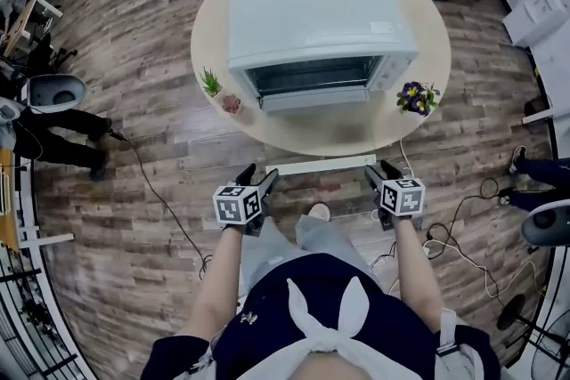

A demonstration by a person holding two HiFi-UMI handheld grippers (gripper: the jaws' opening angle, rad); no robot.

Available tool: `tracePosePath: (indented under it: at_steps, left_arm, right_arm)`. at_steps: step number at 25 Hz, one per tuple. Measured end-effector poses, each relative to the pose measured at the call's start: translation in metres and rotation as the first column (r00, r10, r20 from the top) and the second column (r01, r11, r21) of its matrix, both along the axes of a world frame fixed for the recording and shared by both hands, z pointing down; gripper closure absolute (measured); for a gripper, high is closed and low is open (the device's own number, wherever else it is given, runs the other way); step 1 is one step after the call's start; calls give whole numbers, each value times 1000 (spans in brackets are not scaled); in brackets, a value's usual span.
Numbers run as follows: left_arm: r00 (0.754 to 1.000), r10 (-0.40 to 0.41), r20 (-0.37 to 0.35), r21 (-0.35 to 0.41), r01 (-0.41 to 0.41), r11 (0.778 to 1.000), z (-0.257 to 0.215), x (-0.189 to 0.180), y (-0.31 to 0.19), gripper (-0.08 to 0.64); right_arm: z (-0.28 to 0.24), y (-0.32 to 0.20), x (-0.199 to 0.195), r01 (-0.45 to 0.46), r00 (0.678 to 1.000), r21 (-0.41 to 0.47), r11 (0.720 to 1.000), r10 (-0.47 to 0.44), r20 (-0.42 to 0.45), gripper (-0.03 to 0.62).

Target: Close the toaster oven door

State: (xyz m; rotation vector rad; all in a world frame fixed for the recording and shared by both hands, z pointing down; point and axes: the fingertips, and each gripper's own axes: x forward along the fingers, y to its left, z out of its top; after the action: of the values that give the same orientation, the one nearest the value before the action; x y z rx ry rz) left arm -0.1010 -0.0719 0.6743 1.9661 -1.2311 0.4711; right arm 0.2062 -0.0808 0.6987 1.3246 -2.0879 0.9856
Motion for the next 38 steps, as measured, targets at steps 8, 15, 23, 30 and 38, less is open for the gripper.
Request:
tracePosePath:
  at_steps: [8, 15, 23, 30, 38]
  left_arm:
    - [997, -25, -79, -121, 15, 993, 32, 8, 2, 261]
    - [992, -58, -111, -206, 34, 978, 55, 10, 2, 280]
    - [988, -84, -129, -193, 58, 979, 59, 12, -2, 384]
    - [987, -93, -131, -208, 65, 976, 62, 13, 1, 391]
    - [987, -119, -110, -198, 95, 976, 58, 10, 2, 407]
  right_arm:
    - [32, -8, 15, -79, 991, -95, 992, 89, 96, 367]
    - [41, -11, 9, -81, 977, -127, 989, 104, 187, 373]
    - [42, -11, 5, -84, 965, -147, 986, 117, 235, 408]
    - [40, -11, 1, -61, 966, -136, 989, 93, 241, 449]
    - [36, -10, 2, -74, 972, -129, 989, 101, 213, 456]
